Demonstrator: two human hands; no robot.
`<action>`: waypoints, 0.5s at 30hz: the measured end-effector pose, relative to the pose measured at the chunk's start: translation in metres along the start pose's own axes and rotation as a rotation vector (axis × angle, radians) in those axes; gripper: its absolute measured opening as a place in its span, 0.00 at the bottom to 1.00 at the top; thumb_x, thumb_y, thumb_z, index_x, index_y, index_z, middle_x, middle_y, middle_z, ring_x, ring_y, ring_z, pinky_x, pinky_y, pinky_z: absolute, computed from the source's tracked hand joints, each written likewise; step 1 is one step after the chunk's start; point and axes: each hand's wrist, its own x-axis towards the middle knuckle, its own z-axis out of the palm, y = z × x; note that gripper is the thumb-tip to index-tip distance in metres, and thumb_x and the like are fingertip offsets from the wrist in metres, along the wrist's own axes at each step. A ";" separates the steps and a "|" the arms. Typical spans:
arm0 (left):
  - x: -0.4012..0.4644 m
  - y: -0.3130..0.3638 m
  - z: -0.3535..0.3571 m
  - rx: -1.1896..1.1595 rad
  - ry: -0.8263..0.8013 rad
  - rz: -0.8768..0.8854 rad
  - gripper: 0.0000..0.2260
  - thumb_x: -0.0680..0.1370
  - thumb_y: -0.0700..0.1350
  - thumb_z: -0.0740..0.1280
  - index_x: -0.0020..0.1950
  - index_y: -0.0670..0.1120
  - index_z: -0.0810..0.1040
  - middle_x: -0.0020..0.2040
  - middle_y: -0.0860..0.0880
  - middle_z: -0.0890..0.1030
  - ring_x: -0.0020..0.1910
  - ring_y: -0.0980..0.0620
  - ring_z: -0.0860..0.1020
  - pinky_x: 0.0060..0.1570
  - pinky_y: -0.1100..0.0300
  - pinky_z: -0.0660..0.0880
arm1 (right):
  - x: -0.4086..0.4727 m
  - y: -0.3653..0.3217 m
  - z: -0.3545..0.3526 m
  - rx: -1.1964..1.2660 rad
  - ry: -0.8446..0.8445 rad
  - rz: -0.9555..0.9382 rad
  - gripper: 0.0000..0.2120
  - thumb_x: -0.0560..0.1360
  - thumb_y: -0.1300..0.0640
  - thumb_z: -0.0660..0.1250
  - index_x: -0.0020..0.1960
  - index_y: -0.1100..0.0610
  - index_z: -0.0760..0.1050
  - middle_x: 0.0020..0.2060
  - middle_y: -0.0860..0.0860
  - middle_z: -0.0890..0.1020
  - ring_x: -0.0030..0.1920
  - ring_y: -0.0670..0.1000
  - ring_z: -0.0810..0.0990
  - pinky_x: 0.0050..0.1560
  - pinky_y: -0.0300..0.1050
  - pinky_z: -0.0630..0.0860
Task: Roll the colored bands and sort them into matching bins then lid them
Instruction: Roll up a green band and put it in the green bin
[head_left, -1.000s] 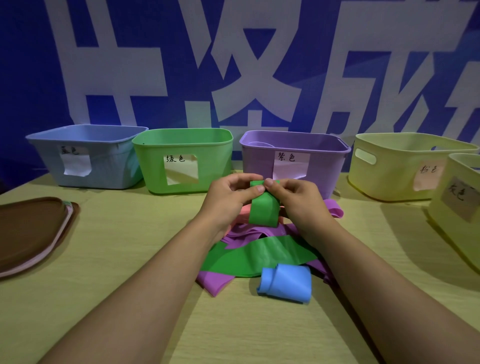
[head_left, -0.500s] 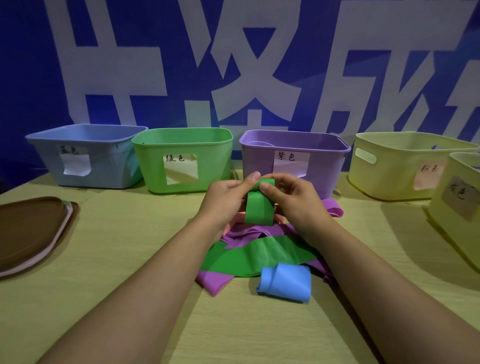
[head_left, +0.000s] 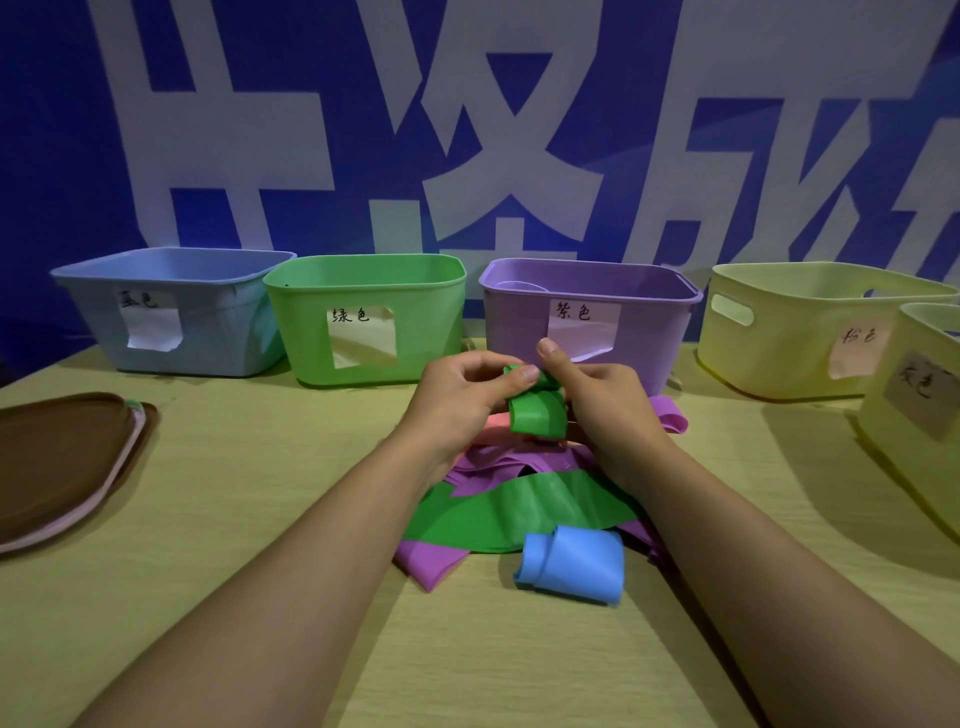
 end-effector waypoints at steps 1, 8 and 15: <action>0.000 -0.001 0.000 0.013 -0.003 0.009 0.05 0.74 0.35 0.76 0.49 0.39 0.84 0.47 0.38 0.85 0.48 0.42 0.85 0.55 0.50 0.83 | 0.000 0.000 0.000 0.021 0.005 0.009 0.25 0.73 0.36 0.74 0.42 0.60 0.86 0.41 0.63 0.87 0.46 0.63 0.87 0.49 0.62 0.84; 0.001 -0.001 -0.002 0.024 0.005 0.022 0.08 0.72 0.32 0.76 0.48 0.42 0.85 0.49 0.37 0.84 0.49 0.43 0.84 0.57 0.48 0.82 | -0.003 -0.003 -0.001 0.139 -0.032 0.041 0.19 0.78 0.49 0.72 0.47 0.67 0.84 0.35 0.61 0.84 0.29 0.52 0.82 0.31 0.40 0.80; 0.000 0.003 -0.001 -0.120 -0.036 -0.098 0.05 0.77 0.33 0.72 0.49 0.41 0.83 0.48 0.40 0.85 0.46 0.46 0.86 0.54 0.51 0.83 | -0.001 -0.001 0.001 0.192 -0.043 0.030 0.16 0.79 0.53 0.72 0.51 0.68 0.82 0.37 0.61 0.84 0.32 0.54 0.82 0.34 0.44 0.83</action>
